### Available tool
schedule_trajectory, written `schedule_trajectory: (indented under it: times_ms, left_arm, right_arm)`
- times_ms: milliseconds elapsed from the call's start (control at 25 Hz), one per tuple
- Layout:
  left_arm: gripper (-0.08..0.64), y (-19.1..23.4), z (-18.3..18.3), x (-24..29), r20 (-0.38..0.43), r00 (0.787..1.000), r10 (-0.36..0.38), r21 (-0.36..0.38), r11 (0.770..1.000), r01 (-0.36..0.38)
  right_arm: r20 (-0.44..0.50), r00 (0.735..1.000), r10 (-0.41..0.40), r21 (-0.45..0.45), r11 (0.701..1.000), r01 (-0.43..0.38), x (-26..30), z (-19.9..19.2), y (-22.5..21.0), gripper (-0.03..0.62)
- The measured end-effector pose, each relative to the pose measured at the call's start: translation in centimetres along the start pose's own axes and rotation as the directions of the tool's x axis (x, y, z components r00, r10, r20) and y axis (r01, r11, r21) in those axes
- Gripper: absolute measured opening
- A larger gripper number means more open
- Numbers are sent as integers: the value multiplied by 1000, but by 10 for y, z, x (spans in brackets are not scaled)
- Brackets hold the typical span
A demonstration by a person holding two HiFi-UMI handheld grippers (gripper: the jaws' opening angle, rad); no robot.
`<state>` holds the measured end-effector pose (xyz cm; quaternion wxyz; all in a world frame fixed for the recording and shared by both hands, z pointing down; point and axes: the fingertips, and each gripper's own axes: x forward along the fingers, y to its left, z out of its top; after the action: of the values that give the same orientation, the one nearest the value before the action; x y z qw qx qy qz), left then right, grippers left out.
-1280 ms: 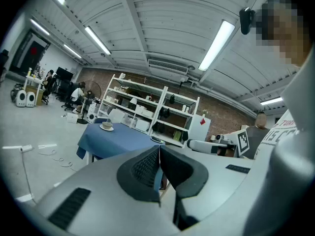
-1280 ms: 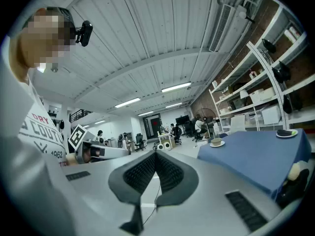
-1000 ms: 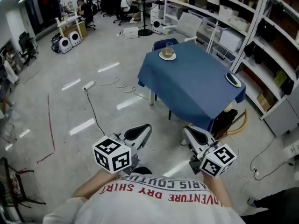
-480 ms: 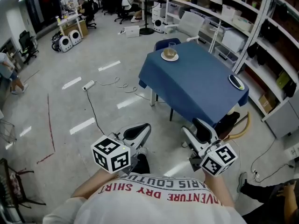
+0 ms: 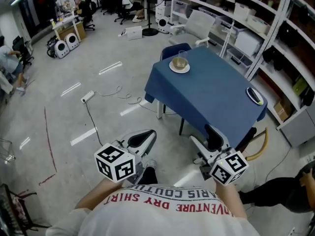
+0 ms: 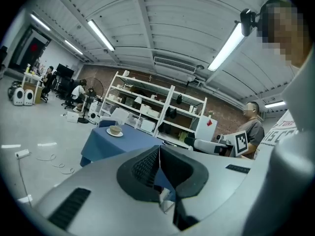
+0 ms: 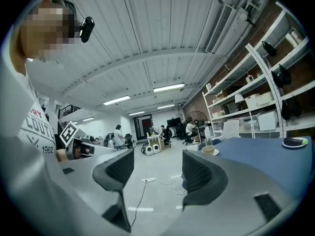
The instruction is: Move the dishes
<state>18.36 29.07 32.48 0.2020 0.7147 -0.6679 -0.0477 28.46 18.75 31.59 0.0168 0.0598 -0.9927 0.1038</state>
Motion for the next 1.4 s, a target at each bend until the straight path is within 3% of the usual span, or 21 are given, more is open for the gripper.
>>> schedule_trajectory:
  times_ms: [280, 640, 1040, 1400]
  left_arm:
    - [29, 101, 49, 50, -42, 998, -45, 0, 999, 45]
    - [29, 232, 99, 99, -45, 998, -32, -7, 999, 31]
    - [29, 286, 121, 151, -54, 997, -60, -24, 998, 58]
    - [29, 348, 135, 235, -115, 990, -83, -47, 996, 78]
  right_arm:
    - [-37, 997, -68, -18, 998, 67, 112, 10, -49, 328]
    - [-52, 987, -154, -80, 985, 150, 226, 21, -106, 337]
    - [-61, 976, -211, -72, 976, 206, 284, 26, -163, 337]
    - [-108, 960, -258, -33, 966, 256, 347, 13, -245, 337]
